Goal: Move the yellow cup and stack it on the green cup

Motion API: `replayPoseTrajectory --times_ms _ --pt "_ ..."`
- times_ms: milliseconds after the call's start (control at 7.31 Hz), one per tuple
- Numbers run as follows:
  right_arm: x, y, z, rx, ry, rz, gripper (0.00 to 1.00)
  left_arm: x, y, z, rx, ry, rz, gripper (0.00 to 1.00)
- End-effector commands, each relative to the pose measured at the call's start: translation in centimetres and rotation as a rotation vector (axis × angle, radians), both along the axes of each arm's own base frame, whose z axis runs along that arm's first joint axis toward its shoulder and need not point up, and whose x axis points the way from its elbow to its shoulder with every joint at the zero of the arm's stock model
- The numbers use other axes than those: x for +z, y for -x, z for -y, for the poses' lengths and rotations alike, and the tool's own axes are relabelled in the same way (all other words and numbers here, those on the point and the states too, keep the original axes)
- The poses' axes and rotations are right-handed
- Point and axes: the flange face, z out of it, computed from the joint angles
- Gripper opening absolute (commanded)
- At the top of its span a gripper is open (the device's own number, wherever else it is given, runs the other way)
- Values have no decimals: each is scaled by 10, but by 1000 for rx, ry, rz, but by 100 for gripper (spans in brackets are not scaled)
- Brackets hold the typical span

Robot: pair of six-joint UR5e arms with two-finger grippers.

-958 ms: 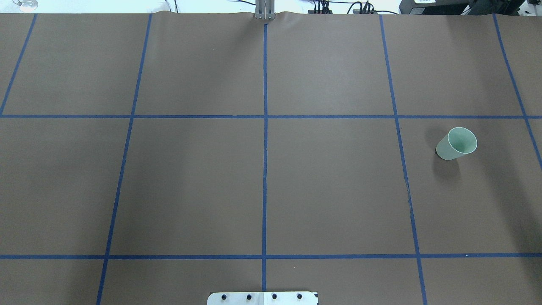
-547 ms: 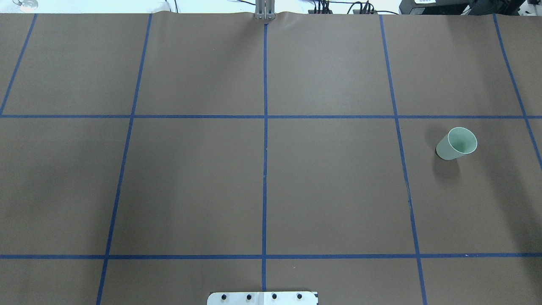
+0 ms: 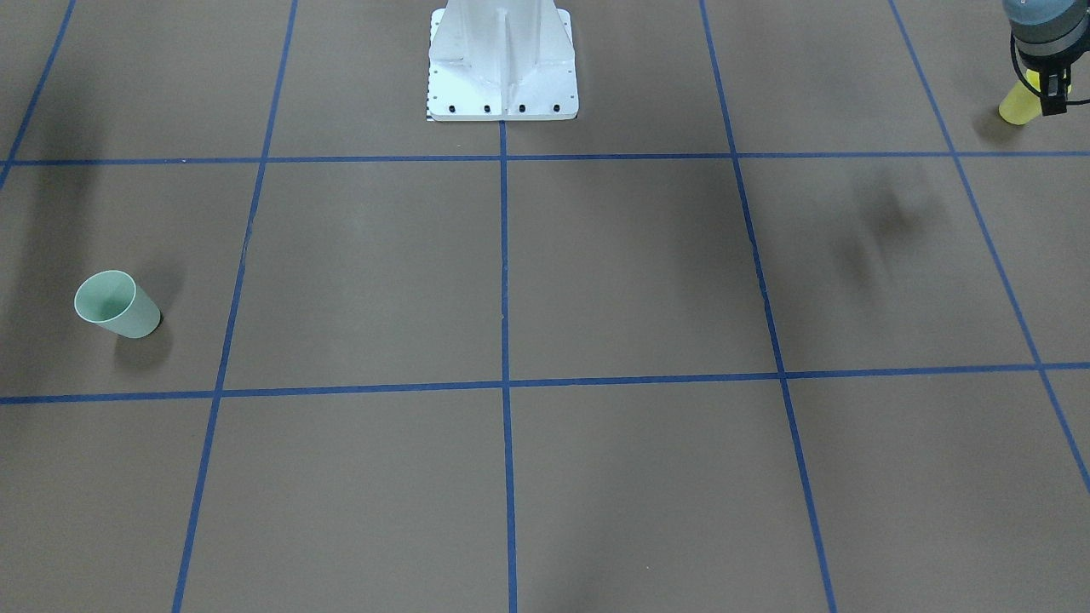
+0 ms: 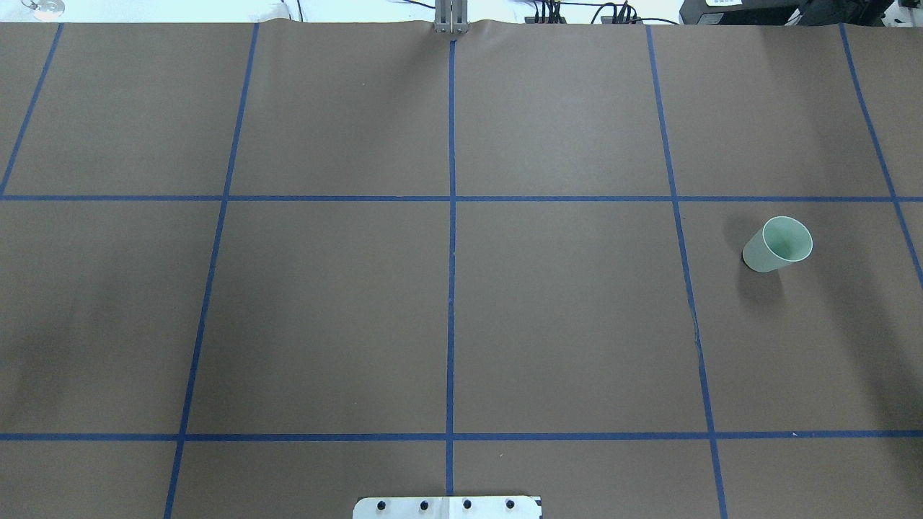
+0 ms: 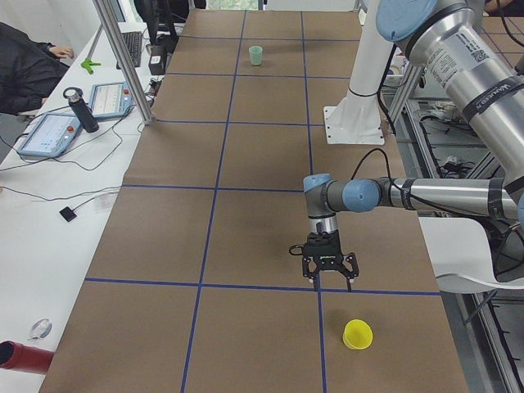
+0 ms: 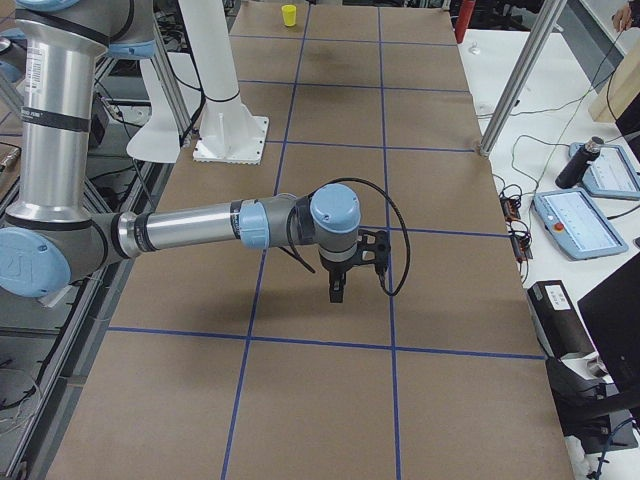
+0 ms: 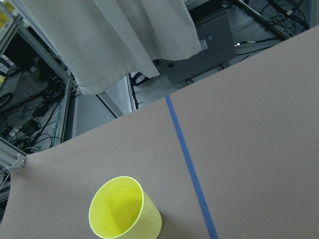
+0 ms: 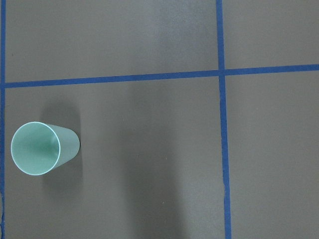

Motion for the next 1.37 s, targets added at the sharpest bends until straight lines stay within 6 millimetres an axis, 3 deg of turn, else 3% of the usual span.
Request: replayPoseTrajectory --times_ms 0,137,410,1094,1231 --pt "-7 12 5 -27 -13 16 100 36 -15 0 -102 30 78 100" --pt "-8 14 5 -33 -11 32 100 48 -40 12 -146 42 71 100" --pt "-10 15 6 -34 -15 39 100 67 -74 13 -210 53 104 100" --pt "-9 14 5 -34 -10 37 100 76 -85 -12 -340 136 356 100" --pt "-9 14 5 -32 -12 37 100 89 -87 -11 -359 142 388 100"
